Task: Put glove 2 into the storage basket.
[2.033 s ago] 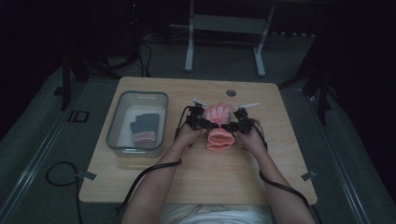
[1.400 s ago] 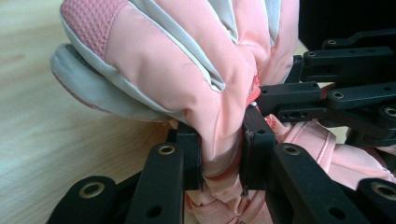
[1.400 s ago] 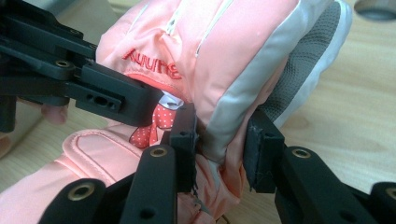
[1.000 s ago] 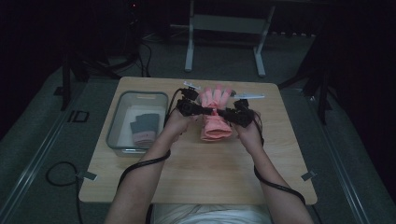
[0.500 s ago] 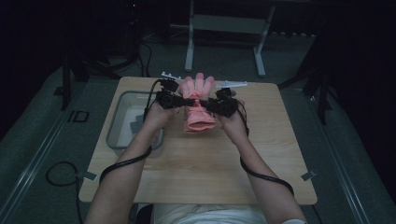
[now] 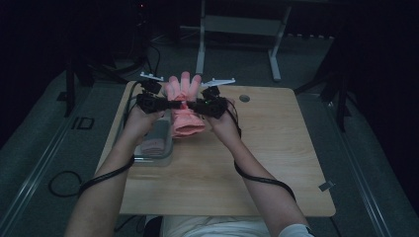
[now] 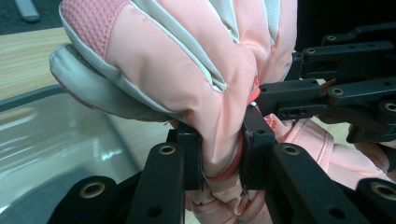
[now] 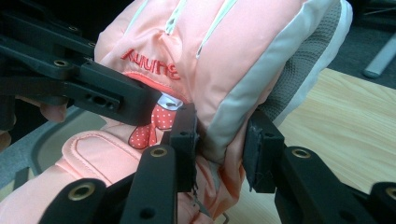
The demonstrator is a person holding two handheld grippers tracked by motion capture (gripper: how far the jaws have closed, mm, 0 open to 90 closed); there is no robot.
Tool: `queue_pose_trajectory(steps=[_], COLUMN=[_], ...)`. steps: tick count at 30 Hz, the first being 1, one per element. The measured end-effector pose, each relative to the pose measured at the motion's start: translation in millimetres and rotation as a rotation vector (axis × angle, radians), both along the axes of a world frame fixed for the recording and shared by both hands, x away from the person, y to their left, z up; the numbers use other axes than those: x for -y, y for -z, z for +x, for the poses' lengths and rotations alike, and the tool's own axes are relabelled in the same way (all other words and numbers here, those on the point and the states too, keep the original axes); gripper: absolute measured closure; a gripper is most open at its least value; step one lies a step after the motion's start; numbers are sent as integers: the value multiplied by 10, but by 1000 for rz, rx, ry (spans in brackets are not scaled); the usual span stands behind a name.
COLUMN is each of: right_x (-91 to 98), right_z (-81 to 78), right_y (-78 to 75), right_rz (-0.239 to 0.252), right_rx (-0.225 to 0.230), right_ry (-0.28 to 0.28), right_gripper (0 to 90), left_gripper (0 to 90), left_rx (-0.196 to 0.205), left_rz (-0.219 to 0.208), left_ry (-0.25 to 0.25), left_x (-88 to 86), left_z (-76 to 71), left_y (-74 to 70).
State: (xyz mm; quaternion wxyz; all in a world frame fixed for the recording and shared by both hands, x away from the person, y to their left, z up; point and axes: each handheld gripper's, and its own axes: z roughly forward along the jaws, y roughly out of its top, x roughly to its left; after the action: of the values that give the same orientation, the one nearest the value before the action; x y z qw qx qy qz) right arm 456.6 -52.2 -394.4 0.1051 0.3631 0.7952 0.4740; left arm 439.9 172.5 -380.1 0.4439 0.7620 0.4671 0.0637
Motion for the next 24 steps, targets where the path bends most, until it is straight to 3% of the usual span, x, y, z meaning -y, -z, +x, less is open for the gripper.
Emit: queue_pose_trajectory(steps=[13,24], right_x=[-675,-1121], right_z=[-7,86], right_y=[1,148], right_rz=[-5,-24], right_rx=[-8,-29], right_ry=[-85,-127], right_gripper=[685,685], left_gripper=[737,737], left_rx=[-14,-42], left_rz=[11,4], left_ry=[-85,-154], left_x=[-624,-1003], left_z=[-183,-192], left_y=[0,186])
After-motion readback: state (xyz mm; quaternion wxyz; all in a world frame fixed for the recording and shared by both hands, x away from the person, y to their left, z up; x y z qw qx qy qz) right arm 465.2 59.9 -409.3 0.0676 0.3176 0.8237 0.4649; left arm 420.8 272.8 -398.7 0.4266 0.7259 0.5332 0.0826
